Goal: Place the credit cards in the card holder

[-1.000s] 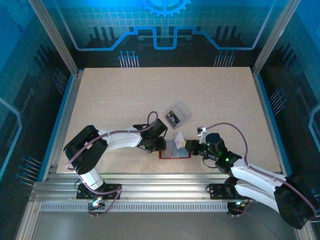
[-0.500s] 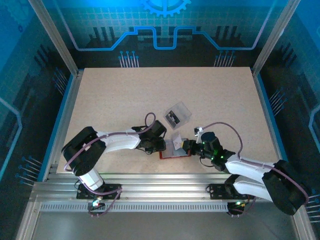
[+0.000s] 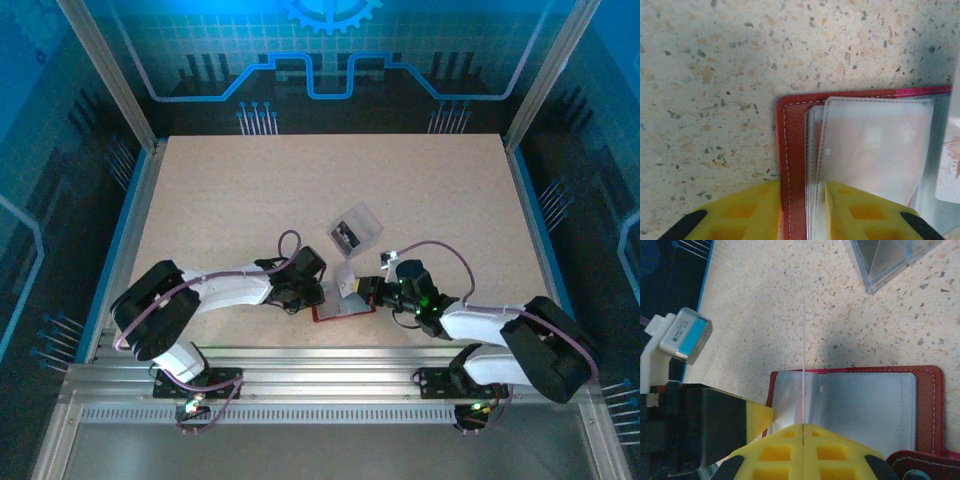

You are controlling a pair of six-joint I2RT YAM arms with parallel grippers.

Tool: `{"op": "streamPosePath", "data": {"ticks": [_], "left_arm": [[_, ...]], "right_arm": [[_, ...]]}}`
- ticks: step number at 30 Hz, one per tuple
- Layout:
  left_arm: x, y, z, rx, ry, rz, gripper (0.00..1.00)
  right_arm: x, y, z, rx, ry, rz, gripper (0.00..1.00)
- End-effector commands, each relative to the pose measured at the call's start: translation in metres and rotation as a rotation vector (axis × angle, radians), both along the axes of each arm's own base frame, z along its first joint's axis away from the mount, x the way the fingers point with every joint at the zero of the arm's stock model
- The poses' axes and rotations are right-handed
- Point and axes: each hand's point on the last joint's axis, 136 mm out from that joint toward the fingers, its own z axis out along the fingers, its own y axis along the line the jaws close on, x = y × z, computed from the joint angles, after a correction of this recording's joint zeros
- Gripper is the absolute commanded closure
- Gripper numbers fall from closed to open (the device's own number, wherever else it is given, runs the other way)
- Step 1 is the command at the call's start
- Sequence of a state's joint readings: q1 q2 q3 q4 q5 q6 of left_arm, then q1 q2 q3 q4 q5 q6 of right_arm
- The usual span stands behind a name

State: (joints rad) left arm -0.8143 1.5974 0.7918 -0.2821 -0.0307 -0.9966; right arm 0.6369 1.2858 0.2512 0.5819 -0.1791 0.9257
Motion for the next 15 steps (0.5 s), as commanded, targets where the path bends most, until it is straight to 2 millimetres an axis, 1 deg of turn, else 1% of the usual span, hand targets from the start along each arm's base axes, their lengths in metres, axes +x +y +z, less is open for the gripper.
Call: {"op": "streamPosePath", "data": {"ticks": [1, 8, 15], "left_arm": [[-0.032, 0.043, -0.03, 0.178, 0.113, 0.025, 0.71], [-0.031, 0.042, -0.03, 0.18, 0.115, 0.024, 0.7], [-0.031, 0.042, -0.03, 0.177, 0.111, 0.025, 0.7]], "right_arm": [[0.007, 0.019, 0.023, 0.074, -0.056, 0.037, 1.0], [0.004, 0.021, 0.019, 0.086, -0.038, 0.035, 1.0], [-0.001, 0.015, 0.006, 0.039, -0.01, 0.013, 1.0]]}}
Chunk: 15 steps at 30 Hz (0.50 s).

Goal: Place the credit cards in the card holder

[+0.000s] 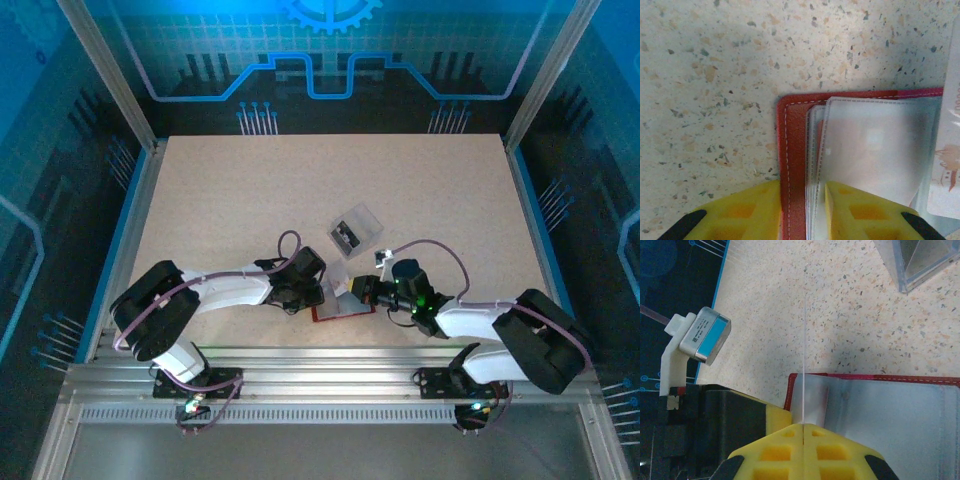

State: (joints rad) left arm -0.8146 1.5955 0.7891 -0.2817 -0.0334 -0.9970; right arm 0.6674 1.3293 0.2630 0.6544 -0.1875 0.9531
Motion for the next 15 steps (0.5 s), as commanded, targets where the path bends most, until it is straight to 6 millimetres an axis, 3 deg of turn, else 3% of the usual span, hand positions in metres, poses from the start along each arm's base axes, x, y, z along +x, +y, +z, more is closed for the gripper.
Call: {"op": "streamPosePath", "data": {"ticks": [1, 15], "left_arm": [[-0.031, 0.041, -0.029, 0.175, 0.111, 0.023, 0.7], [-0.031, 0.041, -0.03, 0.172, 0.112, 0.023, 0.7]], "right_arm": [[-0.001, 0.0, 0.0, -0.004, 0.0, -0.014, 1.0], [-0.005, -0.009, -0.009, -0.037, 0.016, -0.043, 1.0]]}}
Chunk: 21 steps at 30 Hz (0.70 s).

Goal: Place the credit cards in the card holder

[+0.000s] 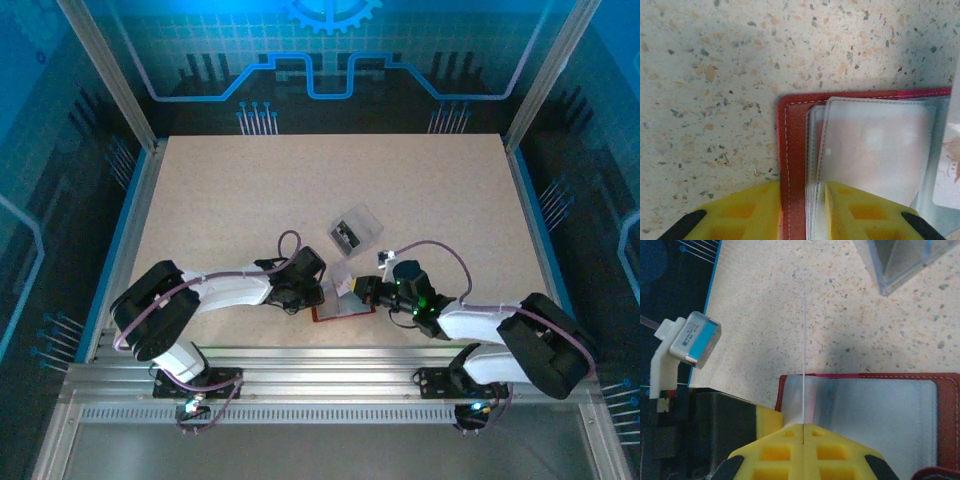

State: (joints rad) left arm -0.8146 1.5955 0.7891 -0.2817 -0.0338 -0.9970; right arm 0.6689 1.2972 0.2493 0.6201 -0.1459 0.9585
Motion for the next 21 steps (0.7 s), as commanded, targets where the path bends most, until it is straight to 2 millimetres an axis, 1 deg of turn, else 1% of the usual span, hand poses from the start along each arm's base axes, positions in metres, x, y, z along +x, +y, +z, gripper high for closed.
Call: {"op": "streamPosePath", "data": {"ticks": [1, 4, 10, 21], "left_arm": [[-0.031, 0.041, -0.03, 0.173, 0.112, 0.023, 0.7], [-0.031, 0.041, -0.03, 0.171, 0.111, 0.024, 0.7], [-0.031, 0.04, -0.031, 0.173, 0.114, 0.025, 0.7], [-0.03, 0.039, -0.033, 0.174, 0.118, 0.021, 0.7]], "right_arm": [[-0.005, 0.0, -0.007, -0.015, 0.015, -0.004, 1.0], [-0.006, 0.0, -0.011, -0.021, 0.024, -0.006, 1.0], [-0.009, 0.003, -0.011, -0.013, 0.032, 0.006, 1.0], [-0.018, -0.003, -0.017, -0.03, 0.075, -0.013, 1.0]]}}
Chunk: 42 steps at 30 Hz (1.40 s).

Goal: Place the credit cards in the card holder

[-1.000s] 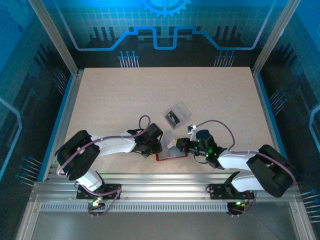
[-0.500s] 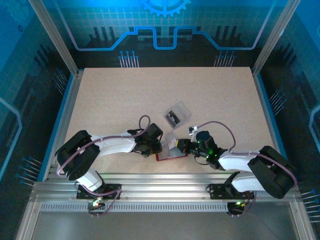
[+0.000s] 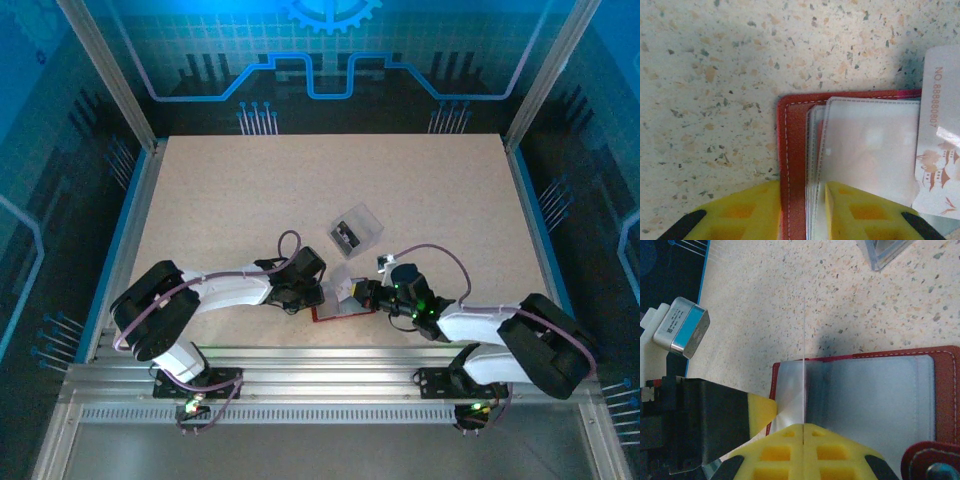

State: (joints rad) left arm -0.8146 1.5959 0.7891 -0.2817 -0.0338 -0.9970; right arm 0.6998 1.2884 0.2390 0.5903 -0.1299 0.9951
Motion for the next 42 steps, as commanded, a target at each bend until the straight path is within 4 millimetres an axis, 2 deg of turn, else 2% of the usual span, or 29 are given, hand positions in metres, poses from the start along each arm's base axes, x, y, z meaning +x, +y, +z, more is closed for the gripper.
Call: {"op": "streamPosePath", "data": {"ticks": [1, 10, 18, 28, 36, 42], "left_arm": [[-0.03, 0.039, -0.033, 0.175, 0.117, 0.02, 0.7], [-0.03, 0.039, -0.035, 0.176, 0.119, 0.02, 0.7], [-0.03, 0.038, -0.035, 0.172, 0.12, 0.019, 0.7], [-0.03, 0.037, -0.036, 0.173, 0.122, 0.016, 0.7], [-0.03, 0.037, -0.036, 0.171, 0.123, 0.015, 0.7], [-0.03, 0.035, -0.039, 0.172, 0.125, 0.015, 0.7]], "right_arm": [[-0.009, -0.004, -0.009, -0.021, 0.034, -0.013, 1.0], [-0.017, -0.01, -0.011, -0.039, 0.055, -0.028, 1.0], [-0.025, -0.023, -0.012, -0.071, 0.059, -0.053, 1.0], [-0.034, -0.017, -0.009, -0.042, 0.067, 0.0, 1.0], [-0.043, -0.027, 0.01, -0.038, 0.038, 0.018, 1.0], [-0.049, -0.023, 0.004, -0.044, 0.085, 0.064, 1.0]]}}
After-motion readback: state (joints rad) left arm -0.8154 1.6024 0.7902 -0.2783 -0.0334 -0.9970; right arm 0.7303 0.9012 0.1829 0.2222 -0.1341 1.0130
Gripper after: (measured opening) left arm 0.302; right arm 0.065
